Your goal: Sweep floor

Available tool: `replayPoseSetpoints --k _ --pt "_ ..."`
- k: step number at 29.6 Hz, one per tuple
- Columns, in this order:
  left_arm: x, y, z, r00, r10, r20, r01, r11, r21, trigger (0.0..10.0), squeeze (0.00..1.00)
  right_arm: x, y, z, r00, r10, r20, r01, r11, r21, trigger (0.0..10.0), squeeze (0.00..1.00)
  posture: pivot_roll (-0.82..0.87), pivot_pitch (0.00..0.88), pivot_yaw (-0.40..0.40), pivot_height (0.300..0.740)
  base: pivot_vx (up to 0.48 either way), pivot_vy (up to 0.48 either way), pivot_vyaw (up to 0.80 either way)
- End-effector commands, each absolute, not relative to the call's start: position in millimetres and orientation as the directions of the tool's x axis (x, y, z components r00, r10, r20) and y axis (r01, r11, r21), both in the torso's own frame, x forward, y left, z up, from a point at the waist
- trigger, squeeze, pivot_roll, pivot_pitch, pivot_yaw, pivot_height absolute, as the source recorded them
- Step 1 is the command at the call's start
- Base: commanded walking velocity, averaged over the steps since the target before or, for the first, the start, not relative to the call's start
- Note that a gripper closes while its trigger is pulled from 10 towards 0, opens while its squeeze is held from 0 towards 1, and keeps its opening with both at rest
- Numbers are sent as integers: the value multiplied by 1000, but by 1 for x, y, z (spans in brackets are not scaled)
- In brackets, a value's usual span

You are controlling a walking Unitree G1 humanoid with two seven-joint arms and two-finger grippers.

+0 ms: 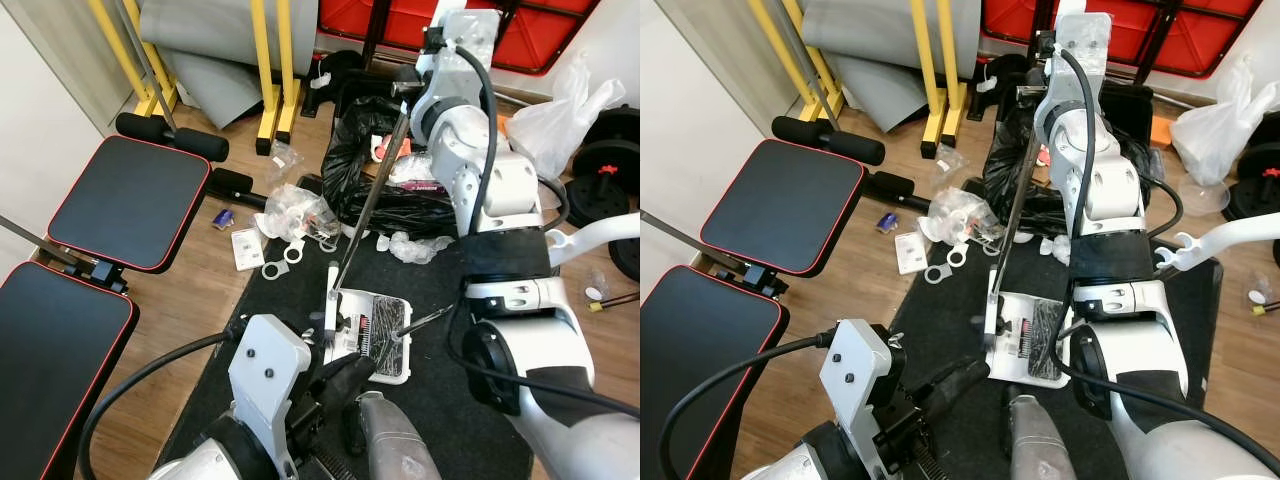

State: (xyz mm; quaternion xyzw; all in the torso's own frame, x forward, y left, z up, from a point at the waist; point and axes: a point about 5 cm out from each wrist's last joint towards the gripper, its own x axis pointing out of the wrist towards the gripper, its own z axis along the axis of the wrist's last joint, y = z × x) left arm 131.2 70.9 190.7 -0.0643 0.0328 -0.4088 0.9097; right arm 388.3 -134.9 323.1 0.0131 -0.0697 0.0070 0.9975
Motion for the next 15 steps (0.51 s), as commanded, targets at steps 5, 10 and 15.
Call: replayPoseSetpoints --k 5,10,15 --pt "130 72 185 661 -749 -38 735 657 -170 10000 0 382 -142 344 990 20 140 -25 999 30 10000 0 -22 361 -47 740 0 0 0" --pt "130 71 185 660 -751 -38 736 655 -171 10000 0 381 -146 348 991 15 132 -20 999 38 10000 0 -22 361 -47 740 0 0 0" --pt "131 71 185 660 -751 -38 736 655 -172 10000 0 381 -151 351 993 6 117 -12 999 47 10000 0 -25 352 -44 740 0 0 0"
